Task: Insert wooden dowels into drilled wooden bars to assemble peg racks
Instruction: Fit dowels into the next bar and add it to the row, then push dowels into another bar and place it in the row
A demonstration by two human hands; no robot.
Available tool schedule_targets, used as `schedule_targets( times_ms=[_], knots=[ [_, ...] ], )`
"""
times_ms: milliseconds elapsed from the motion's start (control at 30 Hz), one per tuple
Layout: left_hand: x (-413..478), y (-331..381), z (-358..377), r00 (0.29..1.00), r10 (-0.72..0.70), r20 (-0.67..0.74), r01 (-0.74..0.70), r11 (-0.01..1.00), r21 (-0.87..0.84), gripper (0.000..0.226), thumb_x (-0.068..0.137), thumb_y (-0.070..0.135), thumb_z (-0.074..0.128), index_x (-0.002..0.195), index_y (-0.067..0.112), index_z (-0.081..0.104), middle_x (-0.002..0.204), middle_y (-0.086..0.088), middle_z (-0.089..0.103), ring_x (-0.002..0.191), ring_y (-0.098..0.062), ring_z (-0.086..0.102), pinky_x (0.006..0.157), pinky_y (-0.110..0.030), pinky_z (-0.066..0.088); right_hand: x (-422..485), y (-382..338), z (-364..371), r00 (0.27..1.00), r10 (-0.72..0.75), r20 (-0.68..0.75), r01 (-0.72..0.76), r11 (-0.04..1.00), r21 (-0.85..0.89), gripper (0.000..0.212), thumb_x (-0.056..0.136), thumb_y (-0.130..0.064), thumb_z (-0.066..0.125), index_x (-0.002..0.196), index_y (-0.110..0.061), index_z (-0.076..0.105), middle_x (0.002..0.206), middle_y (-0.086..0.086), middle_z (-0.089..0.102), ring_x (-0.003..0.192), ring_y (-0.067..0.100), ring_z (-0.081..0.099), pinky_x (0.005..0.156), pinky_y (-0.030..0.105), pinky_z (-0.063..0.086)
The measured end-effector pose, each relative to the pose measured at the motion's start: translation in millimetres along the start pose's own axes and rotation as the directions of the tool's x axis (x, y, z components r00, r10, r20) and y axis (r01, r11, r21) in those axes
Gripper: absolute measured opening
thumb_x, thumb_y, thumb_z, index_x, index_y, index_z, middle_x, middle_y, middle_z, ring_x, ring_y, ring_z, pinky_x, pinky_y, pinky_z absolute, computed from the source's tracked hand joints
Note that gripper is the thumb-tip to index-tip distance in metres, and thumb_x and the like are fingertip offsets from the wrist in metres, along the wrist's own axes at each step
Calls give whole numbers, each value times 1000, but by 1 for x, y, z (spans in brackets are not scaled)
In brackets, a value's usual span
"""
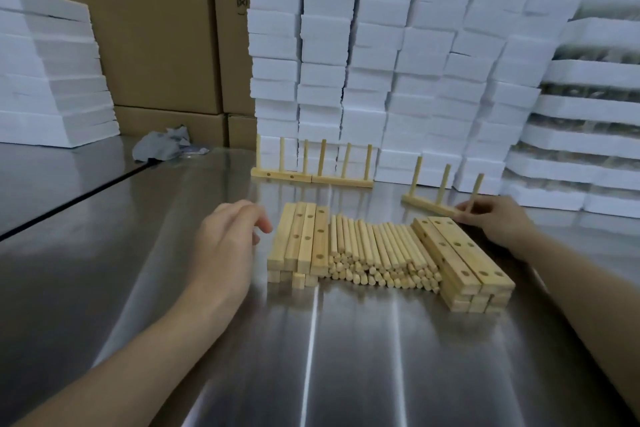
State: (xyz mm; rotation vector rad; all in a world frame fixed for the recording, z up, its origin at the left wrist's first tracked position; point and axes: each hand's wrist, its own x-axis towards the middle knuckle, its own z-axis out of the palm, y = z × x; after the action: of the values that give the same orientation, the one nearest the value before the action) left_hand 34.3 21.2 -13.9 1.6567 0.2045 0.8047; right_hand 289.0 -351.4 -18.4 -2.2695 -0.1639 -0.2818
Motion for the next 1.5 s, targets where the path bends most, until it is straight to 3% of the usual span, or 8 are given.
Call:
schedule_targets(
  times_ms=[267,400,500,700,967,1067,1233,1500],
  knots=[
    [-1,5,0,1000,0,18,0,1000,-29,40,82,45,54,62,11,64,81,-19,59,74,-16,57,71,-40,36,56,-7,14,992,-7,125,0,999,51,12,86,-29,88,95,-30,81,88,1,79,86,17,71,73,32,48],
    [2,-1,-1,999,16,30,-14,998,-55,40,83,45,56,61,13,63,72,-6,59,69,-16,55,70,-42,36,85,-10,18,985,17,170,-25,999,46,14,85,-22,89,91,-31,81,103,-2,74,104,17,64,91,35,43],
    [4,-6,-3,999,15,36,-13,998,-57,43,76,54,58,62,14,64,70,-6,57,66,-16,54,66,-42,34,100,-6,24,981,17,196,-24,999,33,16,83,-23,90,90,-36,82,105,-3,72,104,12,62,91,34,40],
    [6,-11,-6,998,-26,53,30,997,-70,45,73,58,60,65,13,65,67,-9,55,61,-13,53,60,-37,35,105,6,35,999,-25,35,24,999,38,46,82,-31,91,123,-20,74,98,-12,68,95,16,64,91,36,48],
    [8,-13,-9,997,-41,63,45,997,-66,48,70,58,61,68,11,65,66,-7,54,59,-12,51,52,-28,37,102,1,41,997,-71,-11,71,997,-18,23,87,-28,86,105,-24,73,95,-8,69,97,20,63,81,31,43],
    [8,-13,-9,996,-43,73,48,997,-63,47,71,57,61,68,10,65,66,-7,54,59,-12,51,59,-38,32,101,-3,43,994,-106,-12,106,994,-42,20,89,-28,85,105,-23,73,90,-6,70,88,14,63,74,29,42],
    [10,-15,-10,998,-27,62,30,998,-53,47,72,56,61,68,9,66,59,0,50,60,-15,51,58,-38,31,101,-4,46,989,-146,-24,143,986,-89,21,91,-28,82,108,-19,74,83,-1,72,84,3,58,83,32,45],
    [9,-15,-10,998,-5,61,8,998,-54,46,74,54,61,68,9,65,59,3,50,58,-12,53,61,-40,31,100,-6,45,986,-164,-4,163,980,-115,22,92,-28,82,110,-18,75,91,-4,70,90,21,65,89,39,53]
  ],
)
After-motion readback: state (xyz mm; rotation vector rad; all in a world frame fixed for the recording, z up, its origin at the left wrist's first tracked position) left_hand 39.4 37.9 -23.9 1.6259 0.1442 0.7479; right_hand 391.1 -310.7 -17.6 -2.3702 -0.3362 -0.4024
